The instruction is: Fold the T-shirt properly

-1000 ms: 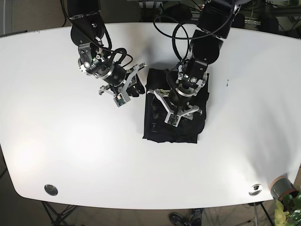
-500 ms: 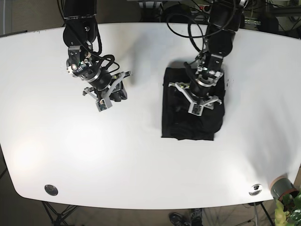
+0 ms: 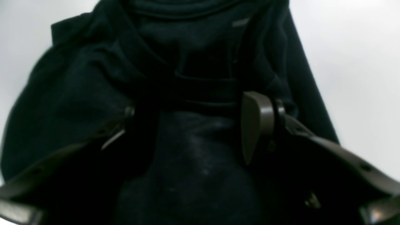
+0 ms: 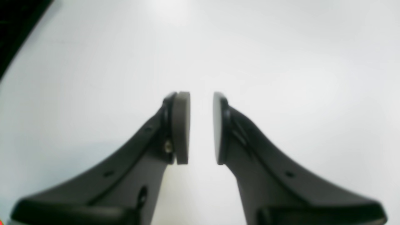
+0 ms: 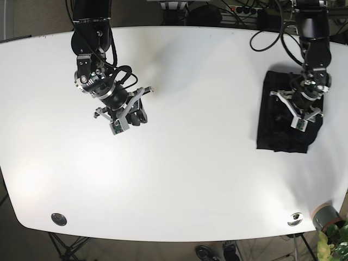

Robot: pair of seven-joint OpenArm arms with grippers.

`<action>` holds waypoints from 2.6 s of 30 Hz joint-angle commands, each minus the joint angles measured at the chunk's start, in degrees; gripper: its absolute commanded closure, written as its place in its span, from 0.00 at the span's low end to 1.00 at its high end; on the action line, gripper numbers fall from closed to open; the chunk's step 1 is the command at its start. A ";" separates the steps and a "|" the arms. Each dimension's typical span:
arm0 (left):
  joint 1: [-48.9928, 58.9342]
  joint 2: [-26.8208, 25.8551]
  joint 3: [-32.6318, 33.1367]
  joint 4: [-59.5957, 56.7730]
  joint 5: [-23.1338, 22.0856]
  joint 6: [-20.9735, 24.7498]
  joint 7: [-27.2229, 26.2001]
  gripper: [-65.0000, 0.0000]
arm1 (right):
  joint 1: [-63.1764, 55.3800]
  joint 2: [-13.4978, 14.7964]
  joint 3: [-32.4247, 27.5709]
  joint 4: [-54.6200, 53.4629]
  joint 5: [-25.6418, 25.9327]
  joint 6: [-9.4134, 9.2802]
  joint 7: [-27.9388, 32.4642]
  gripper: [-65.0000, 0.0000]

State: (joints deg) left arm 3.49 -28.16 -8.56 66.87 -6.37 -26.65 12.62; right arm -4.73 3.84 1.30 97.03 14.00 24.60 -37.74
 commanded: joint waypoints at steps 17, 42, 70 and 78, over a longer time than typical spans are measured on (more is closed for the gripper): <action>-6.78 -19.00 -0.45 -25.60 4.92 -7.50 -7.39 0.43 | -2.08 0.34 0.15 6.48 0.81 -0.03 1.65 0.82; 4.56 5.53 -12.50 18.01 -1.67 5.42 -7.74 0.54 | -9.47 4.38 10.17 0.59 -10.79 -0.20 33.82 0.82; 44.82 36.21 -12.67 40.07 5.45 5.42 -7.48 0.60 | -42.70 6.76 15.45 2.97 1.08 0.32 46.75 0.82; 55.72 36.91 -12.32 39.63 5.10 5.42 -7.39 0.60 | -53.77 6.67 15.10 4.02 1.08 0.41 46.75 0.82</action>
State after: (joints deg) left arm 56.71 8.82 -20.73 106.13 -0.45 -21.43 6.44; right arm -54.52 10.13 16.38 100.20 14.31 24.64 7.57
